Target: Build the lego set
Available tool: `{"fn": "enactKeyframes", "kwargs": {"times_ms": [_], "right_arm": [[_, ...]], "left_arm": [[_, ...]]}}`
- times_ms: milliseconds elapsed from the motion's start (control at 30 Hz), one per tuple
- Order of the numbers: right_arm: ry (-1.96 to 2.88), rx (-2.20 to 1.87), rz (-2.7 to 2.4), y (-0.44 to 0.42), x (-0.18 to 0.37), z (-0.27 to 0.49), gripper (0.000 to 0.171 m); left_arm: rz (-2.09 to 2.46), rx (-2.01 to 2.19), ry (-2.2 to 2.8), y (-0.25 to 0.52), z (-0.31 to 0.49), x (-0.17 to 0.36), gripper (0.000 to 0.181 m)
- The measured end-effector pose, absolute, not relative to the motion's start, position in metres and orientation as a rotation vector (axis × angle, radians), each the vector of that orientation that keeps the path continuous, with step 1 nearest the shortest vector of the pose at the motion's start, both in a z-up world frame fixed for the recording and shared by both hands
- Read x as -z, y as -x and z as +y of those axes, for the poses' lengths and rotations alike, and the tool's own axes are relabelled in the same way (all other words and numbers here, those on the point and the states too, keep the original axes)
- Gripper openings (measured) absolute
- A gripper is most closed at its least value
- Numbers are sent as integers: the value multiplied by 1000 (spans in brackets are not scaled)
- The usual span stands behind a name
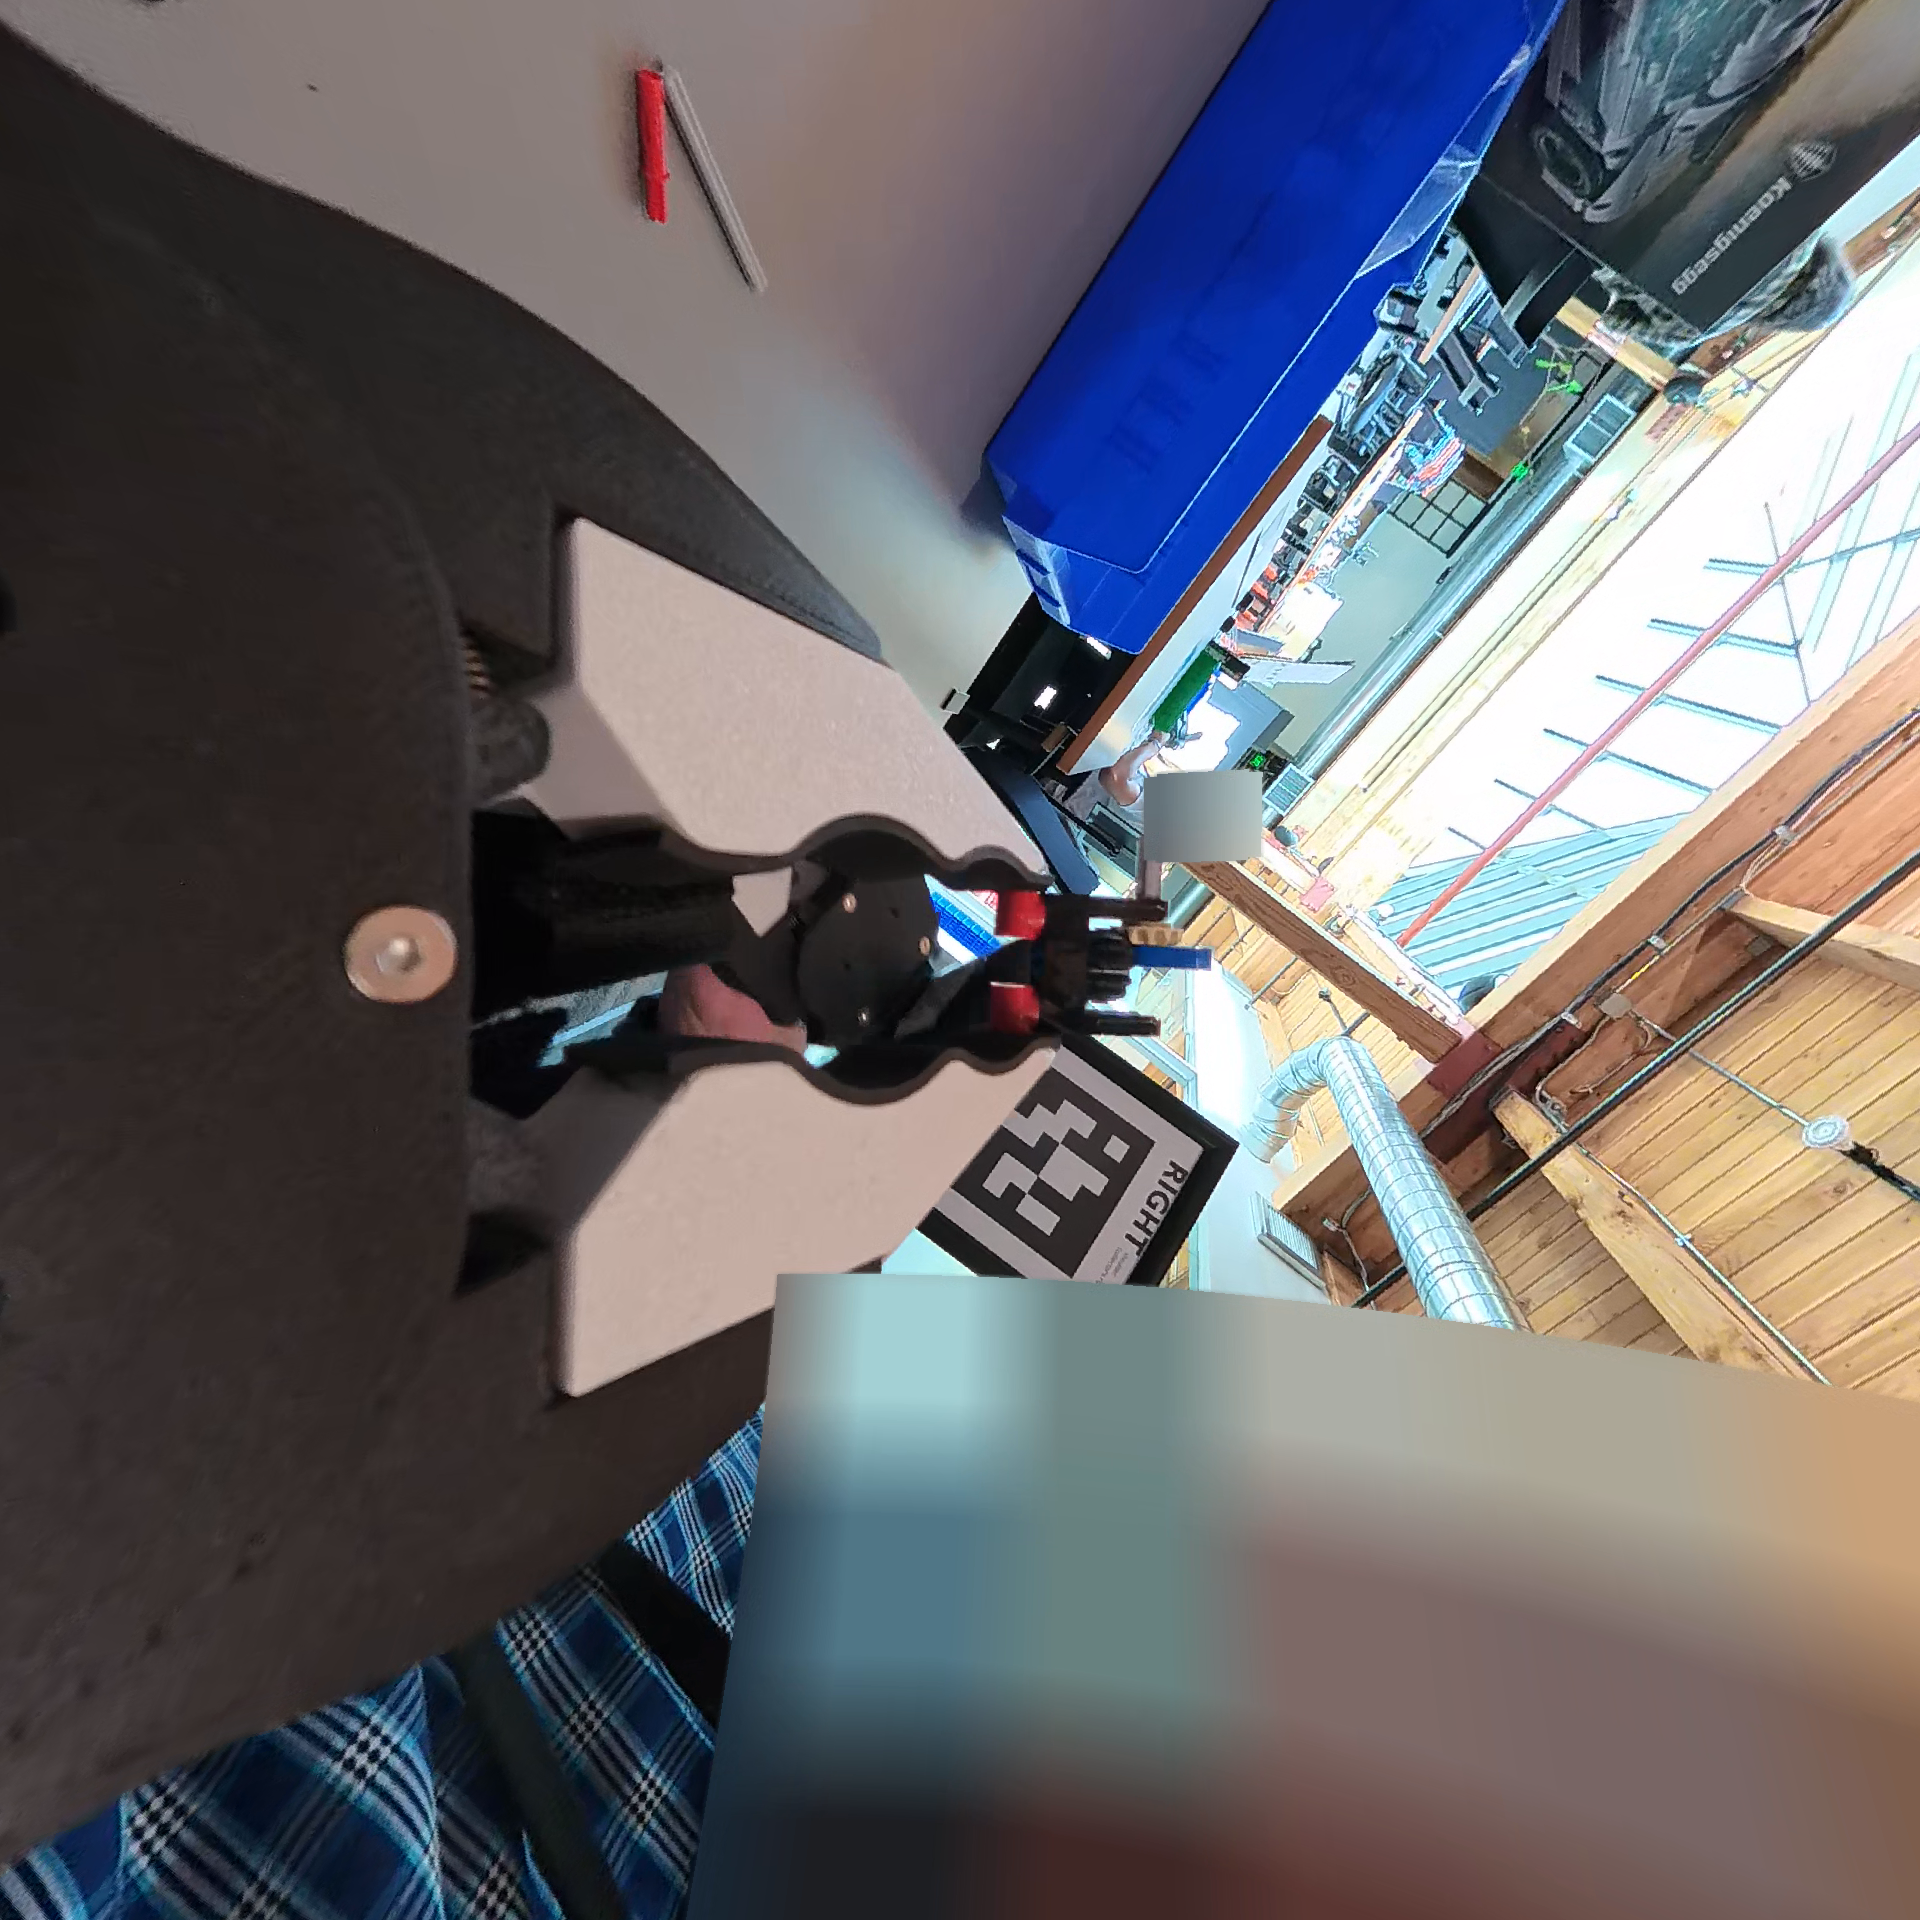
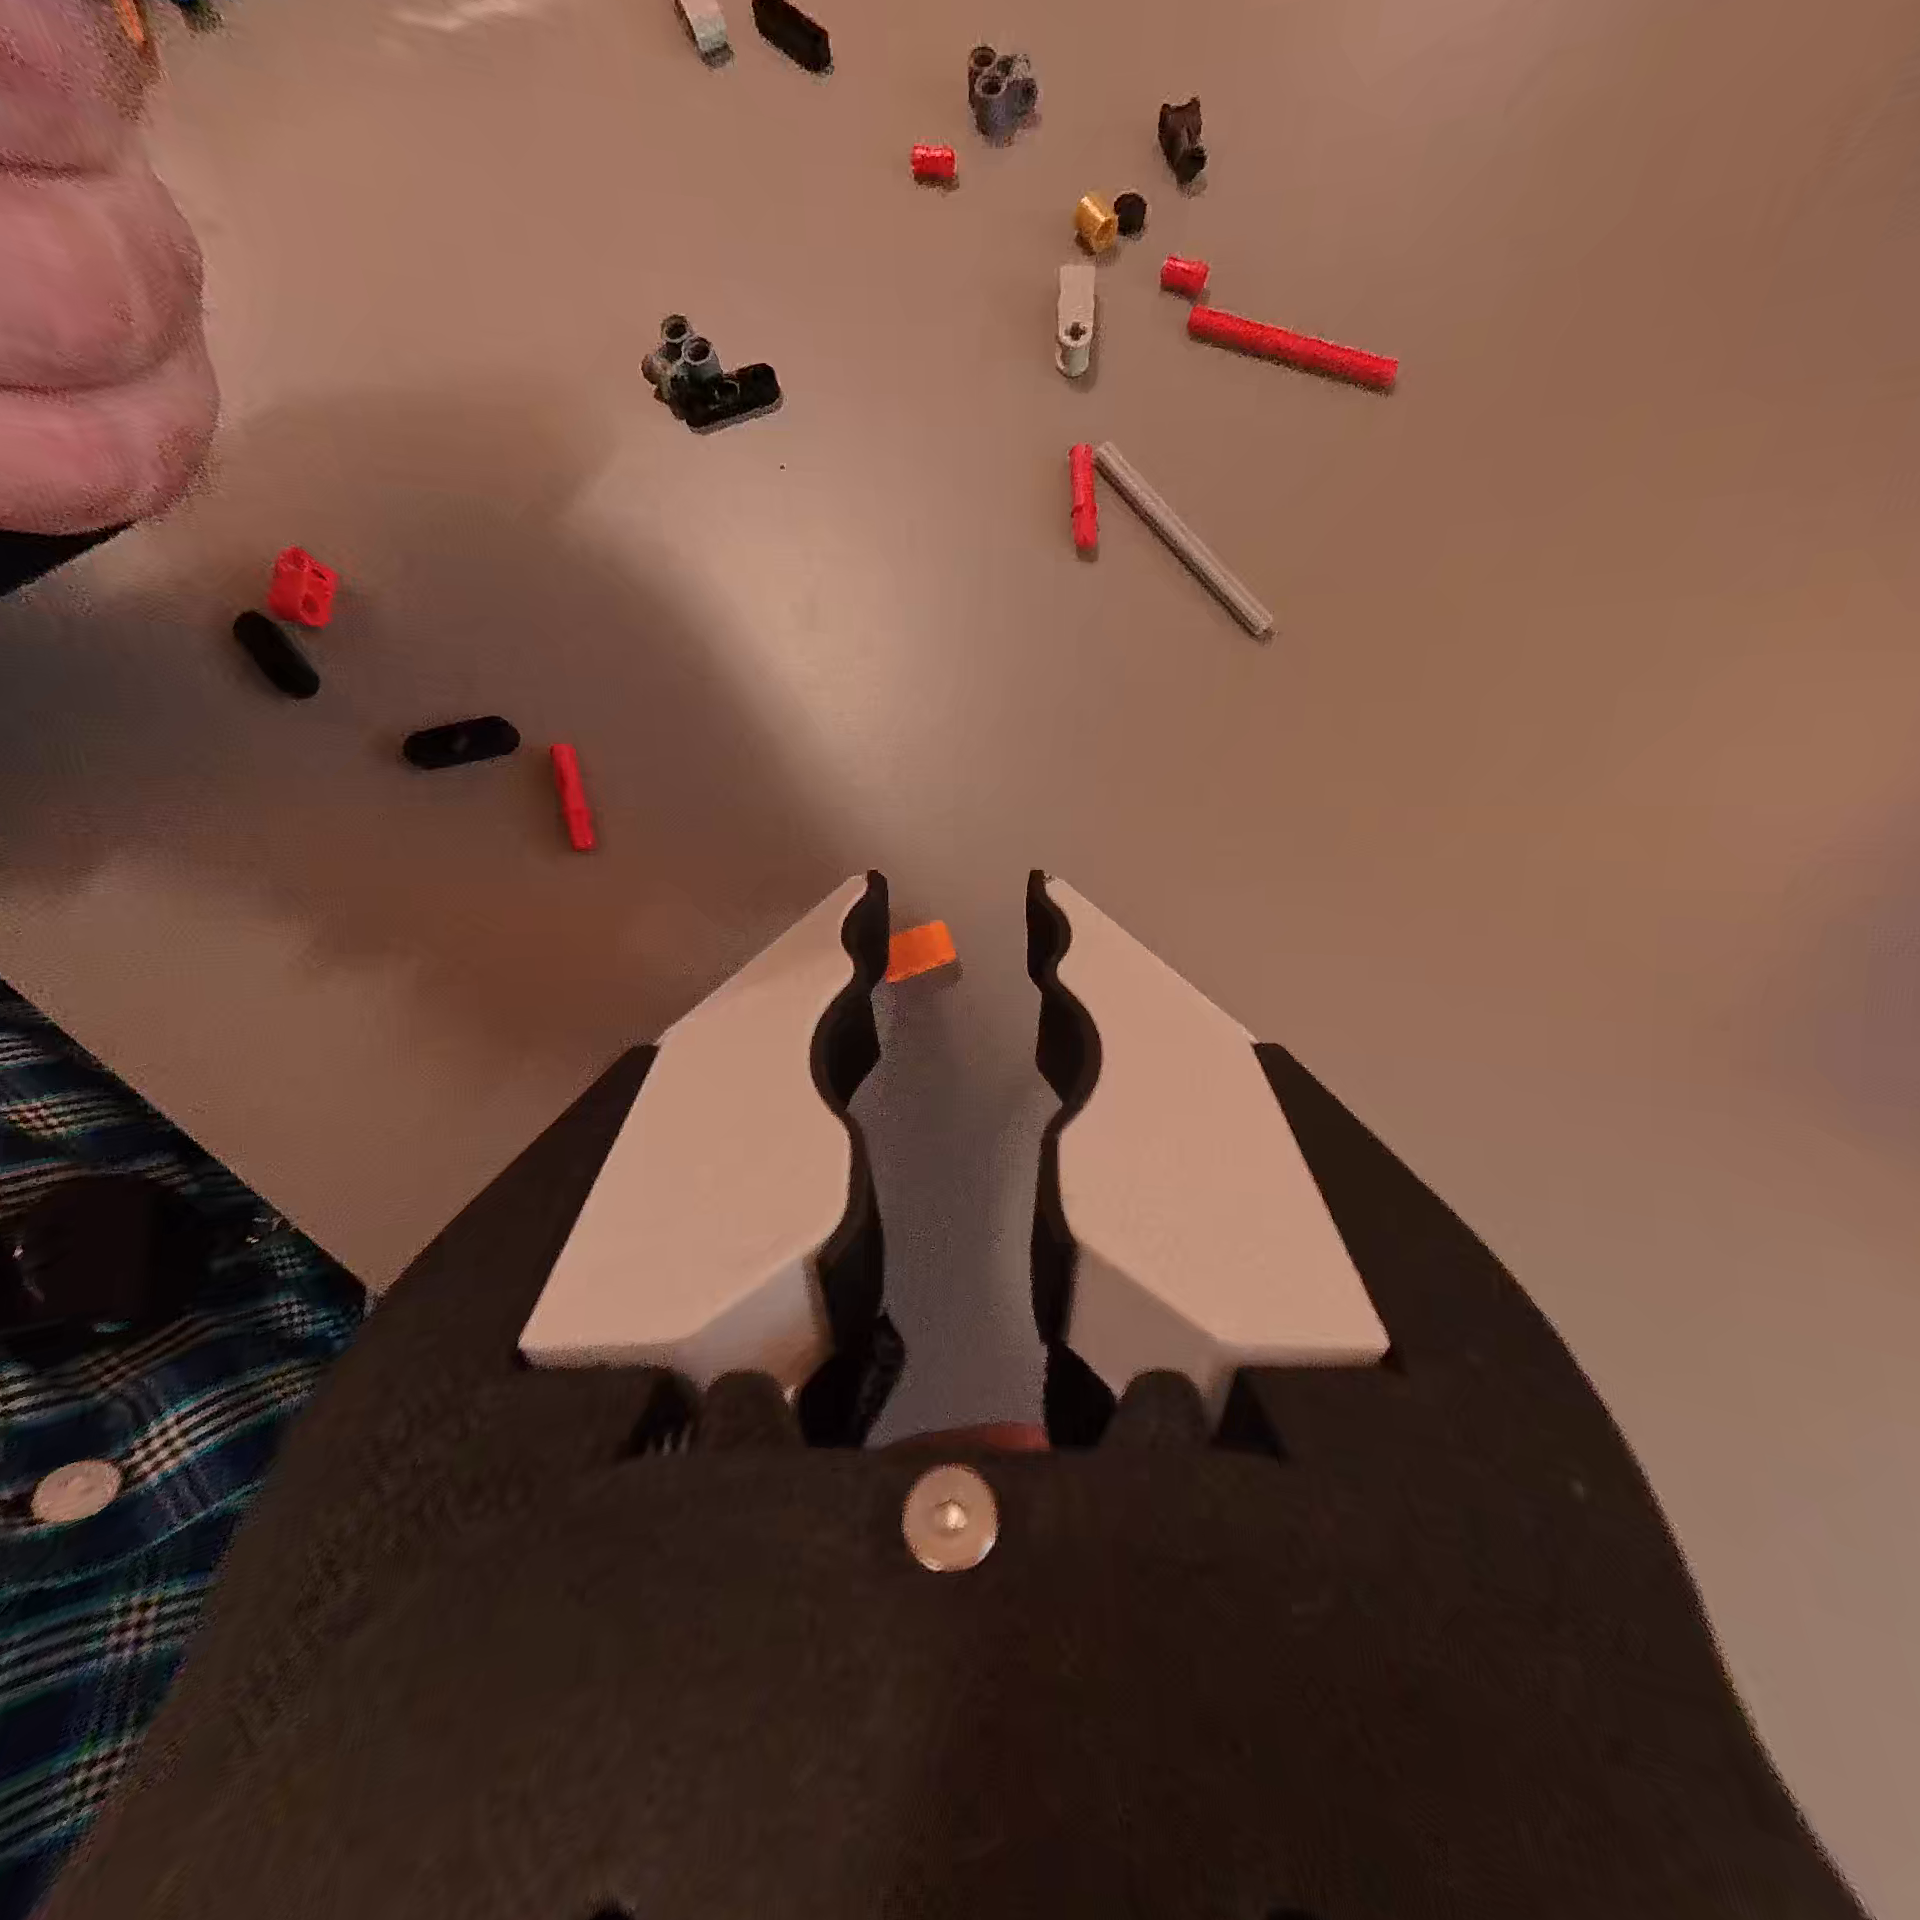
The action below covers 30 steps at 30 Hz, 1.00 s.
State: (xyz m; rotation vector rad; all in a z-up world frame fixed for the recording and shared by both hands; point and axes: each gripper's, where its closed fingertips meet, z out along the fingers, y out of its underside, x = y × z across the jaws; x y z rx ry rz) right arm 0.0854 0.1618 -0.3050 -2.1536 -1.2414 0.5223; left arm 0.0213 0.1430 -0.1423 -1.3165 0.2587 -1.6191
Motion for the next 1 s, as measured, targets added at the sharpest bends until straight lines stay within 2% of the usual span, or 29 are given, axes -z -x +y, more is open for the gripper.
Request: {"fn": "enactKeyframes", "kwargs": {"times_ms": [267, 500, 667, 800, 933, 1000], "right_arm": [[2311, -473, -1127, -92, 318, 142, 23], [2220, -426, -1169, -81, 320, 152, 7], [2211, -409, -1168, -88, 315, 148, 23], [2221, -421, -1162, -91, 319, 142, 20], [2195, -412, -1145, -87, 320, 145, 6], [2187, -430, -1142, -87, 320, 146, 5]], "left_arm": [[262, 1631, 1325, -25, 143, 143, 25], [280, 1604, 1329, -23, 141, 142, 25], [279, 1597, 1331, -22, 142, 143, 25], [287, 1599, 1337, -25, 141, 144, 25], [303, 1581, 1350, -27, 141, 146, 25], [310, 1569, 1354, -26, 141, 147, 25]]}}
